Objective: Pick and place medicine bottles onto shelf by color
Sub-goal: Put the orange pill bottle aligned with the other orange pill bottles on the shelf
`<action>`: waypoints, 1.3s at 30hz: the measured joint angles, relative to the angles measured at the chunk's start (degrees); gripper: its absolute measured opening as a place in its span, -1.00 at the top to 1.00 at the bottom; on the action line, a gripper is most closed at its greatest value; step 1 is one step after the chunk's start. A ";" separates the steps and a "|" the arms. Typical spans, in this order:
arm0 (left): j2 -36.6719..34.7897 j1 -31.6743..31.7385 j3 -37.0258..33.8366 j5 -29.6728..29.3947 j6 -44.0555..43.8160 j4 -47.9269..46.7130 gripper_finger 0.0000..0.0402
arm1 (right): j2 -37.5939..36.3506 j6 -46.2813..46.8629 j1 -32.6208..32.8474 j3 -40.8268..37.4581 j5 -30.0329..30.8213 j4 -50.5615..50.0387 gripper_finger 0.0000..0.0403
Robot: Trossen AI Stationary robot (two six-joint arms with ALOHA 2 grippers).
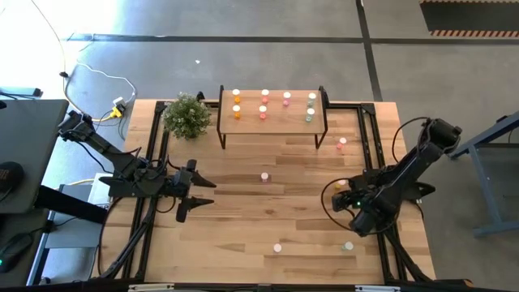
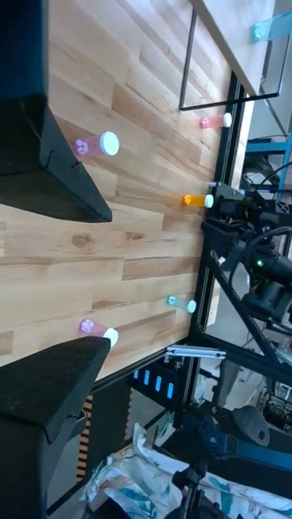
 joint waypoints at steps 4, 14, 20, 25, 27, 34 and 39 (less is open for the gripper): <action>0.00 0.00 0.00 0.00 -0.02 0.02 -0.17 | 1.96 1.38 -0.56 0.00 0.42 -1.31 -0.06; 0.00 0.00 0.00 0.00 -0.11 0.09 -0.17 | 4.21 0.21 -4.17 0.00 1.23 -3.38 -0.06; 0.00 -0.01 0.00 0.00 -0.15 0.11 -0.17 | 4.21 -0.87 -6.33 0.00 1.38 -4.99 -0.06; 0.00 0.00 0.00 0.00 -0.15 0.11 -0.17 | 4.21 -2.56 -8.67 0.00 1.38 -5.56 -0.06; 0.00 -0.01 0.00 0.00 -0.15 0.11 -0.17 | 4.21 -3.82 -9.75 0.00 1.38 -5.53 -0.06; 0.00 0.00 0.00 0.00 -0.03 0.11 -0.17 | 4.21 -6.65 -12.99 0.00 -0.31 -5.37 -0.06; 0.00 -0.01 0.00 0.00 -0.03 0.11 -0.17 | 4.21 -8.51 -14.42 0.00 -1.22 -4.70 -0.06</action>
